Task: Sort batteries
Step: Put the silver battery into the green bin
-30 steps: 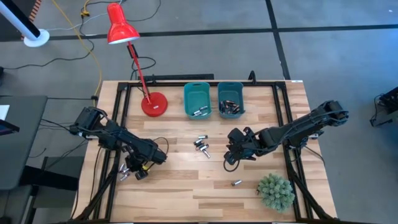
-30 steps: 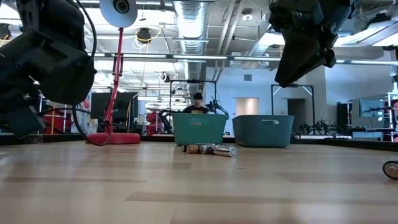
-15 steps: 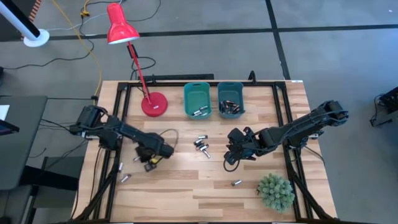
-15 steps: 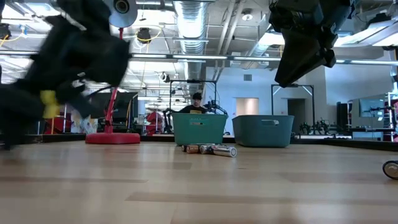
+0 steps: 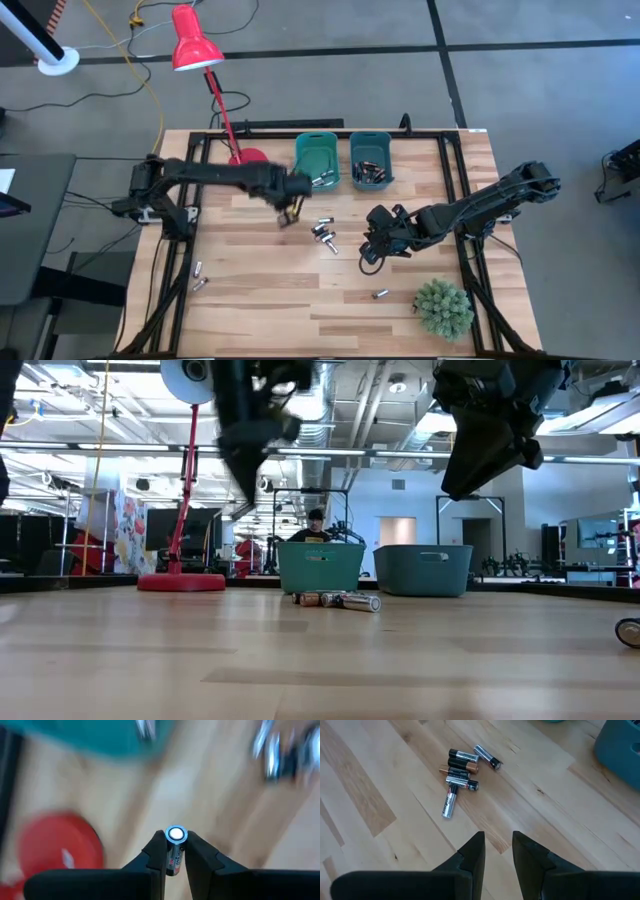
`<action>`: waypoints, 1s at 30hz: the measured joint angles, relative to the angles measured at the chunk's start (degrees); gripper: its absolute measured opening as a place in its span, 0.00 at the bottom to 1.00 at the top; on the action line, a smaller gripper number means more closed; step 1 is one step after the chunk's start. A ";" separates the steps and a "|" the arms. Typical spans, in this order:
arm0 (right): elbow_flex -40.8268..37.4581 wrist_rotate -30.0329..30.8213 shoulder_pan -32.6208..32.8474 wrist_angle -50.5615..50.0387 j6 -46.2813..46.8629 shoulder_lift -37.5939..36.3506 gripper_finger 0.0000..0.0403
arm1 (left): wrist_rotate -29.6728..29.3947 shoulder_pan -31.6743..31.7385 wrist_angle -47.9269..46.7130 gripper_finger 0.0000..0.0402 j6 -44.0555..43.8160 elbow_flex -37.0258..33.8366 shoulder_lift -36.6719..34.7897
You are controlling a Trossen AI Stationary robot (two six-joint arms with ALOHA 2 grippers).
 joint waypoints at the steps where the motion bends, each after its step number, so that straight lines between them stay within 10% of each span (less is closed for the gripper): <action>1: 0.00 0.00 0.00 0.02 0.43 0.00 0.29 | -0.23 1.32 1.25 0.10 2.24 2.00 -0.02; 15: 0.00 0.00 -2.63 -0.06 5.22 0.01 0.29 | 12.94 18.22 27.35 0.10 15.67 7.24 8.71; 30: 0.00 0.00 -3.72 -0.02 12.88 0.02 0.29 | 17.85 22.11 25.85 0.17 15.74 13.58 22.39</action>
